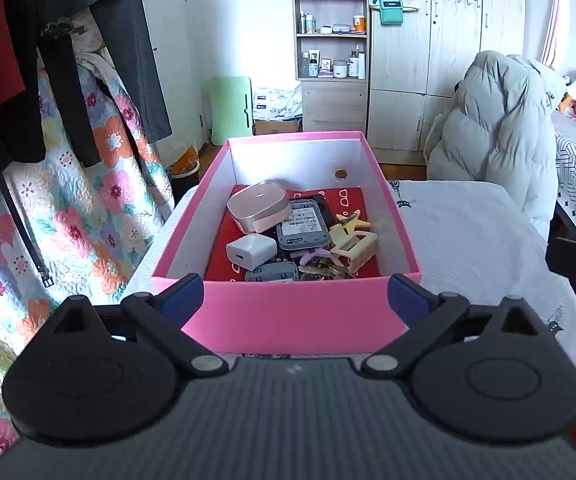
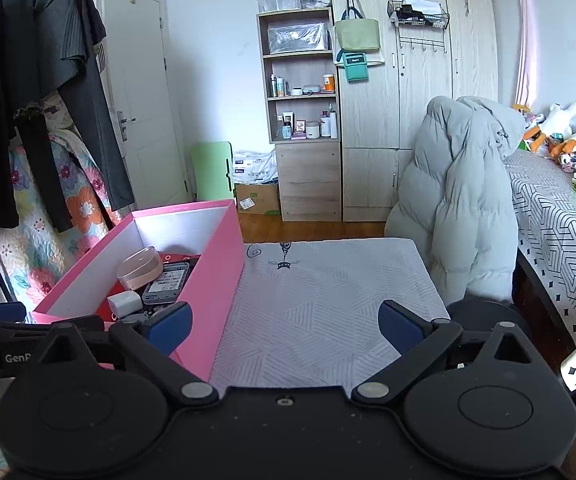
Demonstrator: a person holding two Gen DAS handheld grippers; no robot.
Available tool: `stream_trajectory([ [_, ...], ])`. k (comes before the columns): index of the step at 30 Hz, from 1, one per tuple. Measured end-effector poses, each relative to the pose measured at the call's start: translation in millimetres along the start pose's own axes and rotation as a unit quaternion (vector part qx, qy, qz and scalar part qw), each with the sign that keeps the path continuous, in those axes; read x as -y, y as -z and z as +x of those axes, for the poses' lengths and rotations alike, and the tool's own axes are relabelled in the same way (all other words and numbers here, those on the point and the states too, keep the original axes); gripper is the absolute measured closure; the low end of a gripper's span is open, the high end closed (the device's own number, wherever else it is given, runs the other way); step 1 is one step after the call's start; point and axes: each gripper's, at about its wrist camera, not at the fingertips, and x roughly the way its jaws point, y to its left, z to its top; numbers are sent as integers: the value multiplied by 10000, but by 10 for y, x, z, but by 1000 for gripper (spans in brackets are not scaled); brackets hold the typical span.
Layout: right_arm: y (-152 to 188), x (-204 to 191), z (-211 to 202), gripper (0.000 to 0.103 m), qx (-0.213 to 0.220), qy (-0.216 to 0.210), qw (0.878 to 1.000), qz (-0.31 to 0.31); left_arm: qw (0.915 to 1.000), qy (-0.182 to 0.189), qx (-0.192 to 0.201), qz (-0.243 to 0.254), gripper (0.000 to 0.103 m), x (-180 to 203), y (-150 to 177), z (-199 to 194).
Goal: Organize rigid objects
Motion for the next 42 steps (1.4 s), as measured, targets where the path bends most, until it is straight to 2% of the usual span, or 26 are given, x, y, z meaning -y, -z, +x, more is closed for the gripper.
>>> stream_trajectory([
  [4,7,-9,-17,2,0,21,10000,12,10000,66,-39,44,3,10,23,-16],
  [13,31,18,-90,2,82,93,9999,-42,10000,-37,-71,31,3,18,74,-78],
  [22,98,-21,-232,1,352,245,9990,-151,9993,-244,260,-75,0,-34,123,-242],
  [27,133,-16,-301,0,412,346,9984,-146,9985,-422,301,197,0,25,151,-277],
  [35,148,-1,-343,0,424,314,9985,-117,9976,-448,430,293,0,91,187,-370],
  [42,164,5,-338,0,391,261,9988,-119,9983,-322,391,276,0,133,210,-389],
])
